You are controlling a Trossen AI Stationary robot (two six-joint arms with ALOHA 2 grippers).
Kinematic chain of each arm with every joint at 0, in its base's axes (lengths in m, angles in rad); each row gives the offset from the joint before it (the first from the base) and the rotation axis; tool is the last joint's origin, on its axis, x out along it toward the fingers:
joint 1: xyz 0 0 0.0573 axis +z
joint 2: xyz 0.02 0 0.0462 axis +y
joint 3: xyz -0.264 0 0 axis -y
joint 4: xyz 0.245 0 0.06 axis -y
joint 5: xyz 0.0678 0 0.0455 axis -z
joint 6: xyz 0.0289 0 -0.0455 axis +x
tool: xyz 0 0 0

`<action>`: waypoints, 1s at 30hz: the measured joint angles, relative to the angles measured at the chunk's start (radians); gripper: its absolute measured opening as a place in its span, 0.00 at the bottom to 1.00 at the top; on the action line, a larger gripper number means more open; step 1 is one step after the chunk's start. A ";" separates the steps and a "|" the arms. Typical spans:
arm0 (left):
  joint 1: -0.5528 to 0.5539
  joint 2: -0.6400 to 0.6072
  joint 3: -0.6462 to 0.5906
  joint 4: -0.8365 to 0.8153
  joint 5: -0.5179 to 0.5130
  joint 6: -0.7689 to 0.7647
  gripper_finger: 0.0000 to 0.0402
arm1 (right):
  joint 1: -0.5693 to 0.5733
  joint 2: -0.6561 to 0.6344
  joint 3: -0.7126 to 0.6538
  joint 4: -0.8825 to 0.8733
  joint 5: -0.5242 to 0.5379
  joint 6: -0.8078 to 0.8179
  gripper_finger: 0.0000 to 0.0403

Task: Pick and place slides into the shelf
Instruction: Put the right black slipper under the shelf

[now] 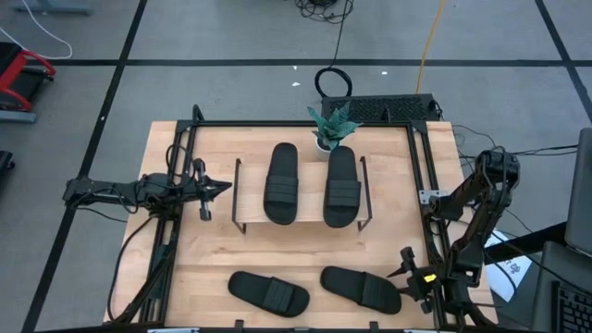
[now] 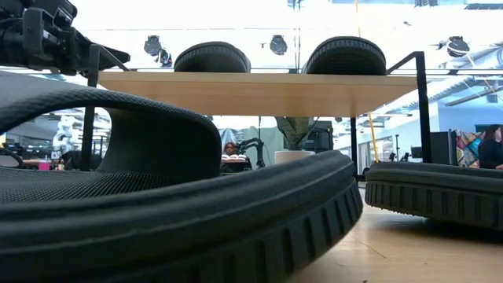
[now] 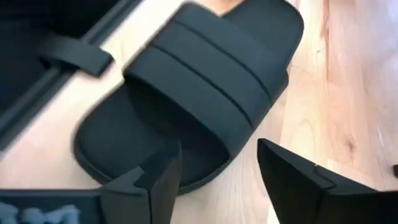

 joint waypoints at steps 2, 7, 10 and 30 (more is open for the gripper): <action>0.000 0.000 0.000 0.000 0.000 -0.009 0.02 | 0.000 0.031 0.000 0.000 0.000 0.001 0.53; 0.000 0.000 0.000 0.001 0.000 -0.010 0.01 | -0.006 0.093 0.000 0.004 0.063 -0.007 0.54; 0.000 0.000 0.000 0.001 0.000 -0.015 0.03 | -0.006 0.103 -0.001 0.007 0.117 -0.005 0.54; 0.000 0.000 0.000 -0.054 0.001 -0.042 0.05 | -0.111 0.154 -0.003 0.188 0.105 -0.107 0.54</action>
